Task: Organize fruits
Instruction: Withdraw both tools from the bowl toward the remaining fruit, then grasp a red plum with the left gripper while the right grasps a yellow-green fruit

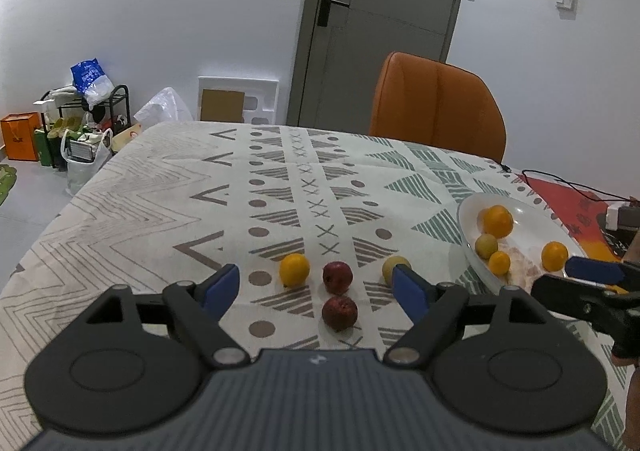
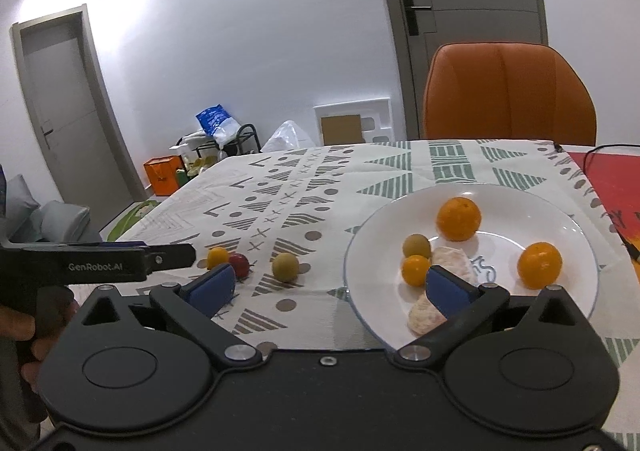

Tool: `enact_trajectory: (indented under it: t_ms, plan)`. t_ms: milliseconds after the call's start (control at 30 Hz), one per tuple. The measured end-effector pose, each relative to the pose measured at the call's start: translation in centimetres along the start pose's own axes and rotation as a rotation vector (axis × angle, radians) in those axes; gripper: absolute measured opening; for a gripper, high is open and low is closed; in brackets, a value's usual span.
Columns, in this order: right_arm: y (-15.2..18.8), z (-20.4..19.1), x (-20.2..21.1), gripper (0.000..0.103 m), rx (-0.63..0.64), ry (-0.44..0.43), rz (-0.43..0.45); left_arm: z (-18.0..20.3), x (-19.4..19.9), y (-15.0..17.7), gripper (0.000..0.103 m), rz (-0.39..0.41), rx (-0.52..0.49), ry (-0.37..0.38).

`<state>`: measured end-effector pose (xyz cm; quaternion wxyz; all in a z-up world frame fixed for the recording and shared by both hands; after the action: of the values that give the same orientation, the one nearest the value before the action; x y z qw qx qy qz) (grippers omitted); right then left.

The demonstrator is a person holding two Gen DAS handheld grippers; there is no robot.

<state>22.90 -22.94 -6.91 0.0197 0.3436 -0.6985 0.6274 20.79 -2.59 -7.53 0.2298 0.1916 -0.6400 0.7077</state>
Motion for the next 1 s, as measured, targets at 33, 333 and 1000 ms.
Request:
enact_trajectory:
  t_ms: [33,333,1000]
  plan:
    - [0.0,-0.2,-0.1,0.103,0.004,-0.004,-0.002,0.0,-0.1,0.1,0.080,-0.004,0.000,0.003]
    - [-0.1,-1.9,-1.5,0.086,0.043,-0.053,-0.034,0.4,-0.7,0.8,0.070,-0.020,0.012,0.037]
    - [0.3,-3.4,-4.6,0.058,0.077,-0.103,-0.104,0.1,-3.8,2.4,0.022,-0.099,0.079,0.096]
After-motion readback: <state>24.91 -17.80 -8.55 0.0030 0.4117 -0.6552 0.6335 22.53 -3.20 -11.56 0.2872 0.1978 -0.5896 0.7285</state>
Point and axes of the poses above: each gripper's, at about its wrist camera, not at the fingertips, and x roughly against the way its jaws point, z to its right, y to its underside, the point moved 9 cm from there along -x, roughly the way its jaws point, and after that the axes turned 3 degrees about -x, right-handed, at the moved point
